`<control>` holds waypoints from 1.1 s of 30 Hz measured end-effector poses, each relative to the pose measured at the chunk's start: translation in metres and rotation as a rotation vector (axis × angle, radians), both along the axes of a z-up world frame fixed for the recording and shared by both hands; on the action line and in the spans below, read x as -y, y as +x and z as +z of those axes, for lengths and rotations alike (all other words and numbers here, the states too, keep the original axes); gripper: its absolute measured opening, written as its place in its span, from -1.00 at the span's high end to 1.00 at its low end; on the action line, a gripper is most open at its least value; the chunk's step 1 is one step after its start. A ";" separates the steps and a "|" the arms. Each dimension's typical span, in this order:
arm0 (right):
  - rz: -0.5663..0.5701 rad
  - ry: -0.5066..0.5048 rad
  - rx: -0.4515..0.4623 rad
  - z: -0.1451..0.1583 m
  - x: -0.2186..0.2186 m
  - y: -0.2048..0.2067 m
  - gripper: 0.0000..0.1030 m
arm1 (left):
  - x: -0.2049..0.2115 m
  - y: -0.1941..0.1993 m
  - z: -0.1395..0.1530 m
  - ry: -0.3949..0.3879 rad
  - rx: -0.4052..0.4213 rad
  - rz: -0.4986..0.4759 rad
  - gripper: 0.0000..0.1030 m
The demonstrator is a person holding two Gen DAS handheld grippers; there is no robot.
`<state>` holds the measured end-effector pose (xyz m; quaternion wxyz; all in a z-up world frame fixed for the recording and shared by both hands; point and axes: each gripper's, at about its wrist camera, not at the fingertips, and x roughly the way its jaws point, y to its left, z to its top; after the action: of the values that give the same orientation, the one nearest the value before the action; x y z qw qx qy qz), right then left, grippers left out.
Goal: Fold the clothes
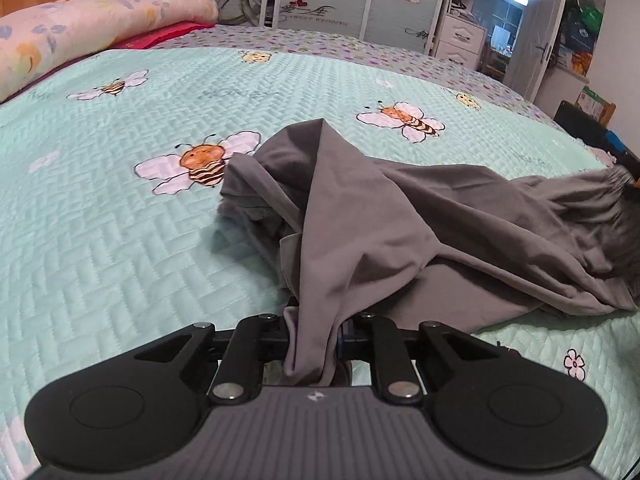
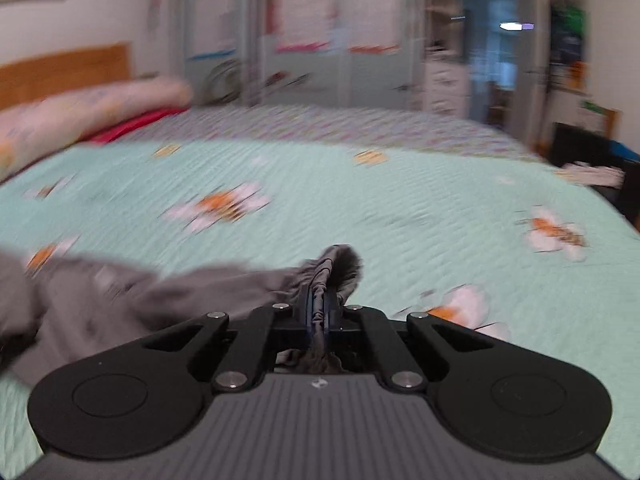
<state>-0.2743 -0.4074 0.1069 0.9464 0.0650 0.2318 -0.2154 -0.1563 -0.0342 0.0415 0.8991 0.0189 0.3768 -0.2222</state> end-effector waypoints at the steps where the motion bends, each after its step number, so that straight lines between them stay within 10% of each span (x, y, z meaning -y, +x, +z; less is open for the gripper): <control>1: -0.039 0.003 0.017 0.007 0.011 -0.001 0.94 | -0.002 0.000 0.000 -0.003 -0.004 -0.005 0.68; 10: -0.229 0.067 -0.061 -0.005 0.069 0.012 0.92 | -0.012 -0.001 -0.001 -0.098 -0.041 -0.036 0.66; 14: -0.280 0.083 -0.057 -0.015 0.052 0.000 0.44 | -0.013 0.006 -0.005 -0.136 -0.061 -0.059 0.59; 19: -0.276 0.004 0.005 -0.013 -0.013 -0.034 -0.18 | -0.008 0.015 -0.014 -0.151 -0.088 -0.053 -0.04; 21: -0.246 0.019 0.013 -0.016 -0.037 -0.049 -0.18 | -0.006 0.017 -0.016 -0.154 -0.085 -0.063 0.06; 23: -0.218 0.084 -0.009 -0.027 -0.052 -0.058 -0.18 | -0.003 0.018 -0.016 -0.156 -0.072 -0.089 0.76; 33: -0.143 0.186 -0.105 -0.041 -0.089 -0.057 -0.18 | -0.072 0.010 0.031 -0.419 0.095 0.029 0.78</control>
<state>-0.3315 -0.3179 0.0664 0.9051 0.1573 0.2948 -0.2629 -0.1466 0.0382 0.0729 0.9033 -0.1636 0.2795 -0.2815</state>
